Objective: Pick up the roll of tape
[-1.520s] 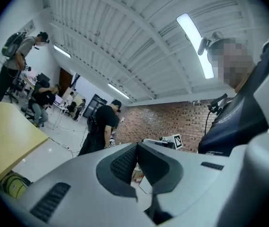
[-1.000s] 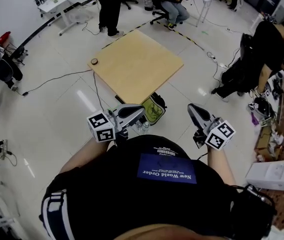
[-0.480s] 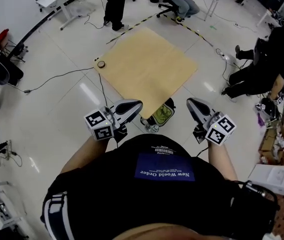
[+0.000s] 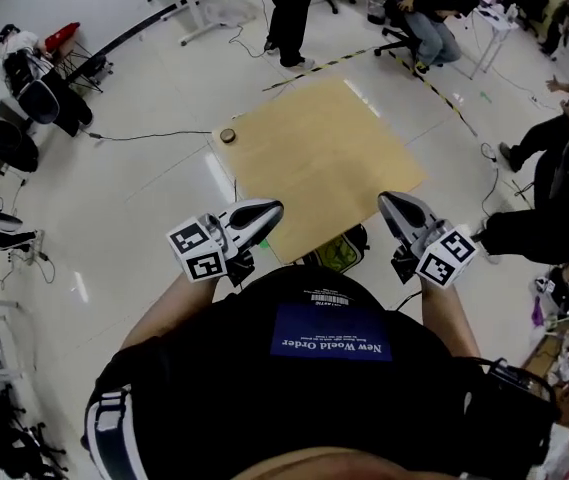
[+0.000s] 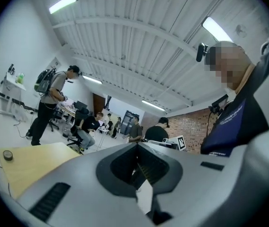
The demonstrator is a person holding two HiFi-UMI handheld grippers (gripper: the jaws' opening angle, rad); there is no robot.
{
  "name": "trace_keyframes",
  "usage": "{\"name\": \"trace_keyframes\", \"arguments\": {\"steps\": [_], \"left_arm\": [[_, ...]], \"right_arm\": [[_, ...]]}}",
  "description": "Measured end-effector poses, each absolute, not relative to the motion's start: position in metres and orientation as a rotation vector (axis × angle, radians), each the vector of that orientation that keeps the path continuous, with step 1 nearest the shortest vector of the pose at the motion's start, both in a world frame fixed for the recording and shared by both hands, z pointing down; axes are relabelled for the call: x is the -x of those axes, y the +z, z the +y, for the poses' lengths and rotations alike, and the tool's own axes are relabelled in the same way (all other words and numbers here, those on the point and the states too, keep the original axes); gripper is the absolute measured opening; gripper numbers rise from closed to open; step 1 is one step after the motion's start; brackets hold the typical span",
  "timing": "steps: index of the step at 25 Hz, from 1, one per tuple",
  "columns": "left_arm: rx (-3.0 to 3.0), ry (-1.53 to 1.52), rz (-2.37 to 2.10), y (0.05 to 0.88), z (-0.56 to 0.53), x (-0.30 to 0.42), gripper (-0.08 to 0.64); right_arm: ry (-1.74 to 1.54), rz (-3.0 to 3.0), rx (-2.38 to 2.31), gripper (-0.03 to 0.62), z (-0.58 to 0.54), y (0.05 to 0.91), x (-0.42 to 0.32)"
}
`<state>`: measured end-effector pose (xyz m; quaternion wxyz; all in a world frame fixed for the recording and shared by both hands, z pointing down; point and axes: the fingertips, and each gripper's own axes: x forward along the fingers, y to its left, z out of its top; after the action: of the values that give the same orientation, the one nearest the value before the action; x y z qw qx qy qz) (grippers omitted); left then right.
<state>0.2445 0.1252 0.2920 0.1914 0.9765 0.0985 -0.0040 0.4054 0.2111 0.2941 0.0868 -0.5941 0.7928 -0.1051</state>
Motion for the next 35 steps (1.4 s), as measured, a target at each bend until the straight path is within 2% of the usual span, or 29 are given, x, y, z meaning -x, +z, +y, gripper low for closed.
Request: {"name": "trace_keyframes", "arguments": {"steps": [5,14,19,28,30,35], "left_arm": [[-2.699,-0.017,0.225,0.295,0.125,-0.279,0.008],[-2.727,0.012,0.304,0.318,0.096,-0.284,0.008],[-2.710,-0.029,0.352,0.321,0.068,-0.279,0.008],[-2.752,-0.046,0.172,0.334,-0.007,-0.236,0.008],[-2.751,-0.041,0.098,0.341,-0.027,-0.222,0.007],[-2.726,-0.023,-0.036,0.366,-0.079,-0.185,0.007]], "right_arm": [[-0.312,2.406,1.709,-0.014,0.191,0.294,-0.441],[-0.345,2.374,1.780,-0.014,0.156,0.318,-0.438],[-0.395,2.390,1.838,-0.014,0.131,0.317,-0.429],[-0.428,2.532,1.808,-0.014,0.036,0.312,-0.416],[-0.464,2.598,1.749,0.043,0.003,0.319,-0.408],[-0.510,2.764,1.641,0.126,-0.093,0.350,-0.378]]}}
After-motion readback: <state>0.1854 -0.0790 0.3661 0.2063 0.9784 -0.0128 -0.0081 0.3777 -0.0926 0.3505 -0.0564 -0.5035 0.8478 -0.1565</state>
